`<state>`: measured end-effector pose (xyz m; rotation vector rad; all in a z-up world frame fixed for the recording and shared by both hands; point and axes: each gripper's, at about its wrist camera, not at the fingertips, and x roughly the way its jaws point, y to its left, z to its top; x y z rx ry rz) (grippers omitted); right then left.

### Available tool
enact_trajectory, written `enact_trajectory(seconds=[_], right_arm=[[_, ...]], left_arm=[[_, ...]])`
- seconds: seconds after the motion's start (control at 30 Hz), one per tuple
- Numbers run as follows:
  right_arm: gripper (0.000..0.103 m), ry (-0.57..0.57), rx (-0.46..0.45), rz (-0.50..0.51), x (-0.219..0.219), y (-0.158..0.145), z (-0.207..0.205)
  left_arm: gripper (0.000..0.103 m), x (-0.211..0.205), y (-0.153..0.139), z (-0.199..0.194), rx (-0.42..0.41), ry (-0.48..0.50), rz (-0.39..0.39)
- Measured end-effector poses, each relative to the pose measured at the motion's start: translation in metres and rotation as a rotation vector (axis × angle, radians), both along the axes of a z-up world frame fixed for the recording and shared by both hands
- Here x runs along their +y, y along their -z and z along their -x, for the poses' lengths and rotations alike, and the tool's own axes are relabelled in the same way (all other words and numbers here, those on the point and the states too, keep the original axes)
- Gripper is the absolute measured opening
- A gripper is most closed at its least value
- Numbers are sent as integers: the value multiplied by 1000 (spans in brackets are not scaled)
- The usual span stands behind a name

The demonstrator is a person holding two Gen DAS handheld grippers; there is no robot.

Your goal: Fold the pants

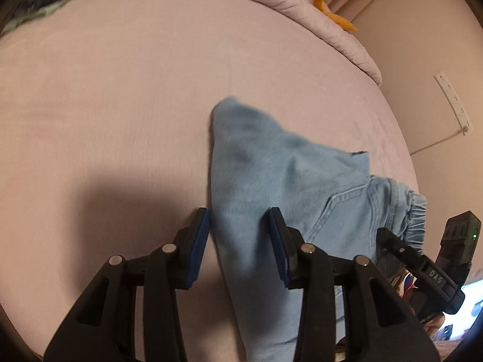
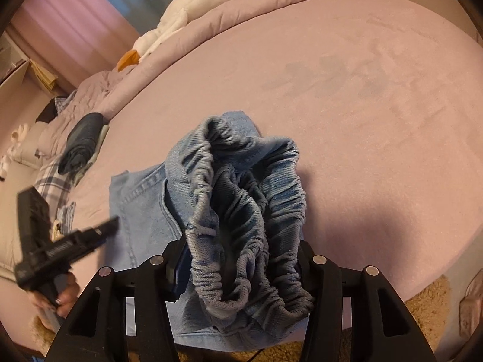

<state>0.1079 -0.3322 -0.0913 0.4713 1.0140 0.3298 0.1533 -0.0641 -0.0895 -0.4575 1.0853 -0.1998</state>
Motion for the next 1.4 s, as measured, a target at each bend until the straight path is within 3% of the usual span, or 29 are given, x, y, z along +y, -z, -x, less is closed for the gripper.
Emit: enact_trajectory(seconds=[0.13,0.47,0.57,0.77,0.9,1.1,1.17,1.27,1.33,1.37,1.4], right_arm=[[51,2,-7,12,0,0,-1],[55,18,-12,90,7,-12,5],[65,60,-42,178,7,-22,12],[65,106,-151,245,5,-55,24],[66,4,-235,206,32,-77,19],[66,-121,-321,316,95,-90,11],[66,-188,-349,279,110,-96,11],[66,-306,-348,219,132,-97,6],[66,-412,-303,209,155,-83,-9],[63,-436,-253,207,164,-73,-18],[52,-463,-198,194,171,-61,-27]], left_arm=[[39,-2,2,21,-15,63,28],[39,-7,4,79,-3,103,106],[39,-8,5,94,0,104,118],[34,-7,7,107,-9,87,123],[33,-8,8,115,-12,79,113],[32,-7,10,118,-10,43,152],[32,-6,11,123,-14,40,158],[31,-5,12,128,-18,39,161],[31,-3,14,130,-8,33,182],[30,-2,15,130,-4,31,193],[30,-1,16,130,0,31,205]])
